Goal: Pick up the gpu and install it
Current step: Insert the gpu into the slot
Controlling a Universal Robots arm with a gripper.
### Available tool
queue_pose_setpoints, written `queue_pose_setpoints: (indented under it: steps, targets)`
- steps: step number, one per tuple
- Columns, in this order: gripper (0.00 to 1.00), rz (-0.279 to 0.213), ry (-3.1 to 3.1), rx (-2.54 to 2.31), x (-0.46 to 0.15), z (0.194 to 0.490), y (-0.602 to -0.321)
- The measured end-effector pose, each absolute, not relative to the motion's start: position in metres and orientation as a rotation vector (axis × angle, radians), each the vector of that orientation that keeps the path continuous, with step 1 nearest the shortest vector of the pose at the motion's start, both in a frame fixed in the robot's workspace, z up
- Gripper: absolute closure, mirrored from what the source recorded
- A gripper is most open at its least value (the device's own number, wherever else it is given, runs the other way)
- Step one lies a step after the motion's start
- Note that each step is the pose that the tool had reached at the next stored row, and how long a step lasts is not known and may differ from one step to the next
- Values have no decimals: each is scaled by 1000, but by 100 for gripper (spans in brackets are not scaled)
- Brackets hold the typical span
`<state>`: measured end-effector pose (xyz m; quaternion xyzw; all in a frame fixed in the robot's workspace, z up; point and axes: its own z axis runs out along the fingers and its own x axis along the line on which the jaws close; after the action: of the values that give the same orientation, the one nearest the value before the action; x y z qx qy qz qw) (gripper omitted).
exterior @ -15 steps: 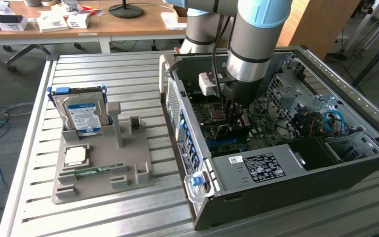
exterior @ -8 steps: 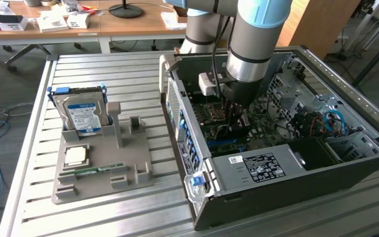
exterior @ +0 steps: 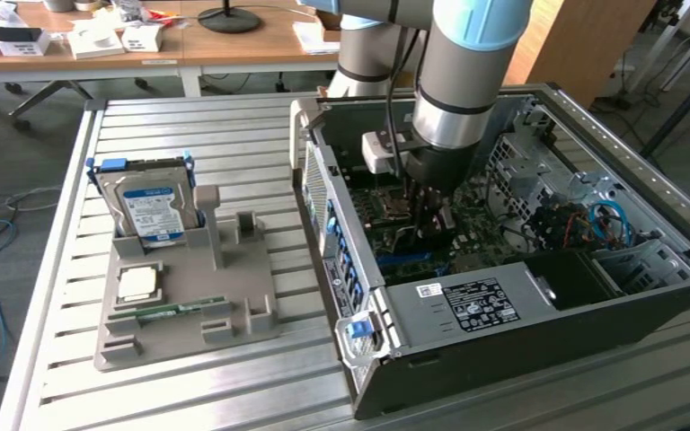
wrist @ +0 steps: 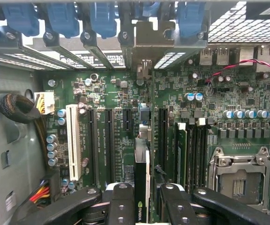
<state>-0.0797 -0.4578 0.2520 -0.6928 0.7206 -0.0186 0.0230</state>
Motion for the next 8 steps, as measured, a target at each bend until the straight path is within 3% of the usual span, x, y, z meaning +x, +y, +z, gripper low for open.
queue_pose_setpoints:
  steps: [8]
  targets:
    - [74,-54,2230,-2143,-80,253,-458]
